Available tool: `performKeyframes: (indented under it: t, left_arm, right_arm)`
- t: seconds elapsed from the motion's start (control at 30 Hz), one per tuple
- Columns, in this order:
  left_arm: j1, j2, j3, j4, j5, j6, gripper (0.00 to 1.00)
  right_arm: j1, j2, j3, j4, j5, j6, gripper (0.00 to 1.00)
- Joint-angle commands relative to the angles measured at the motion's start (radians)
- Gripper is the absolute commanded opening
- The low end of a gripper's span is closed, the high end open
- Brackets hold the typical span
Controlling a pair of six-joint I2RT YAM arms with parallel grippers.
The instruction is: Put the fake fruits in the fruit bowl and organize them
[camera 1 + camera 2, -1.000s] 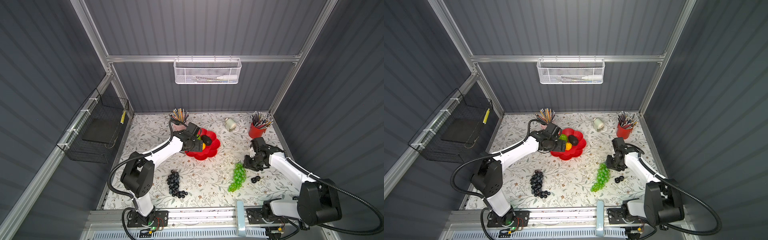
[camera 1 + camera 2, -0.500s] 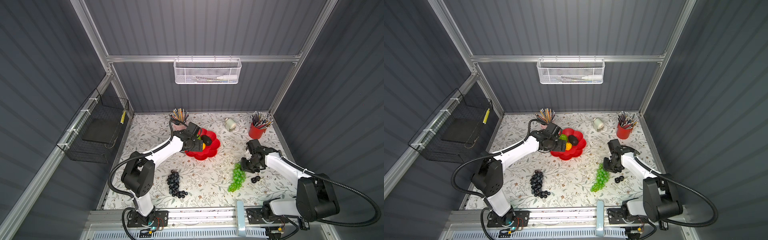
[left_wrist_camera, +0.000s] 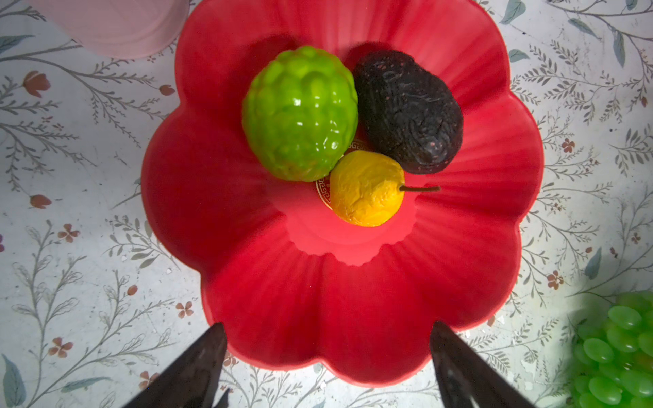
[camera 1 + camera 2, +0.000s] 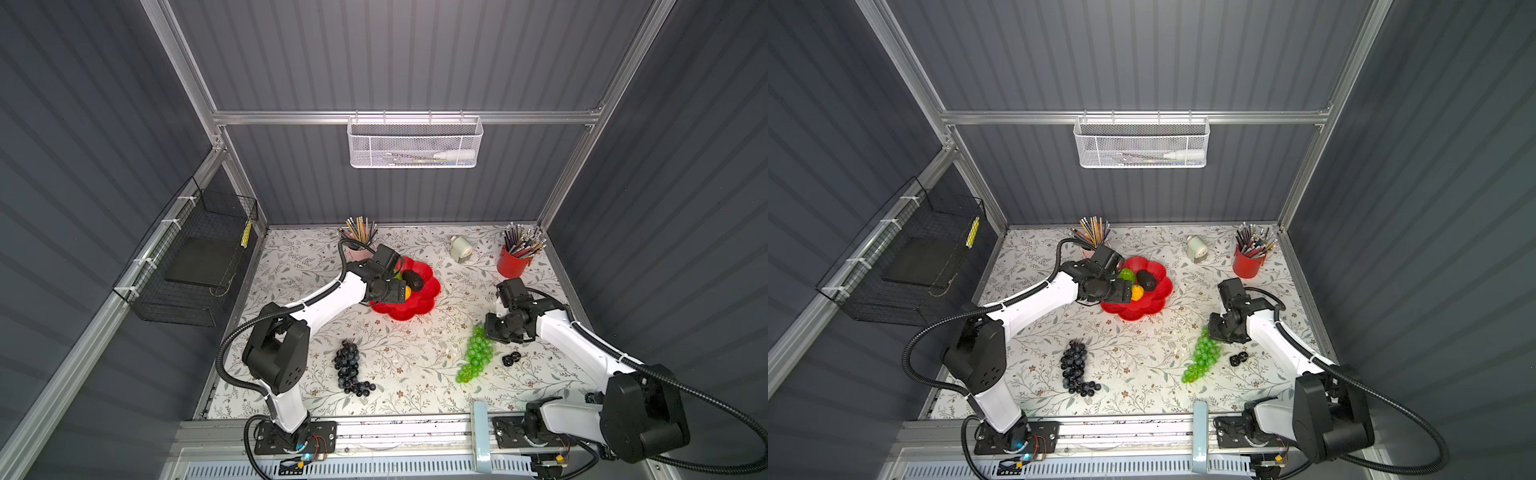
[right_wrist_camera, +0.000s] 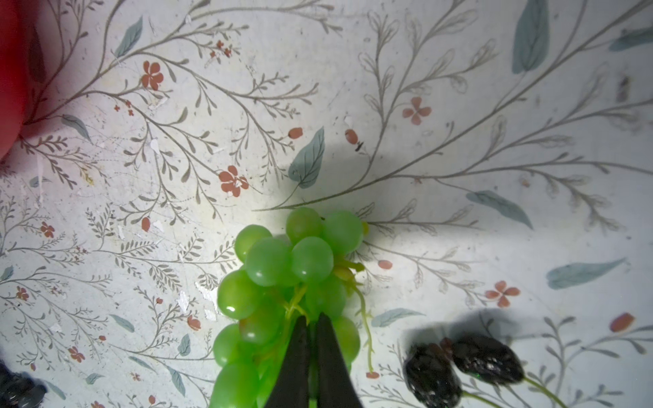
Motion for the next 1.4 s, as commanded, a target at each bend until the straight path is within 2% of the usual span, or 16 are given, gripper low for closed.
performKeyframes:
  t: [0.0,0.07,0.1,0.13,0.47,0.6,0.7,0.77,1.03,1.17,1.3,1.37]
  left_arm:
    - [0.004,0.015,0.016,-0.011,0.012,-0.007,0.90]
    - [0.004,0.013,0.014,-0.011,0.012,-0.006,0.90]
    - [0.004,0.013,0.013,-0.010,0.013,-0.008,0.90]
    - [0.004,0.012,0.012,-0.008,0.014,-0.009,0.90]
    - [0.004,0.014,0.007,0.002,0.028,-0.012,0.90]
    - [0.004,0.017,0.005,0.004,0.033,-0.016,0.90]
    - [0.004,0.012,0.000,0.006,0.034,-0.017,0.90]
    - [0.004,0.010,-0.004,0.006,0.034,-0.015,0.90]
    - [0.004,0.005,-0.019,0.019,0.039,-0.017,0.90]
    - [0.005,0.002,-0.030,0.025,0.038,-0.015,0.90]
    - [0.005,0.005,-0.033,0.029,0.045,-0.016,0.90]
    - [0.005,-0.003,-0.037,0.028,0.040,-0.014,0.90]
  right_arm:
    - [0.010,-0.001,0.025,-0.027,-0.003,0.003,0.03]
    - [0.010,0.006,0.027,-0.025,-0.015,0.003,0.08]
    - [0.010,0.012,0.028,-0.027,-0.016,0.003,0.19]
    - [0.010,0.016,0.027,-0.028,-0.019,0.002,0.21]
    - [0.010,-0.044,0.015,-0.081,-0.021,0.048,0.27]
    - [0.011,-0.085,-0.003,-0.104,0.009,0.085,0.38]
    - [0.006,-0.120,0.001,-0.117,0.033,0.121,0.41]
    - [0.001,-0.119,-0.005,-0.122,0.008,0.135,0.41]
    - [0.006,-0.130,-0.071,-0.092,-0.056,0.196,0.26]
    - [0.027,-0.187,-0.094,-0.135,0.015,0.227,0.30]
    - [0.075,-0.124,-0.089,-0.158,0.070,0.263,0.31]
    - [0.115,-0.186,-0.093,-0.165,0.132,0.305,0.31]
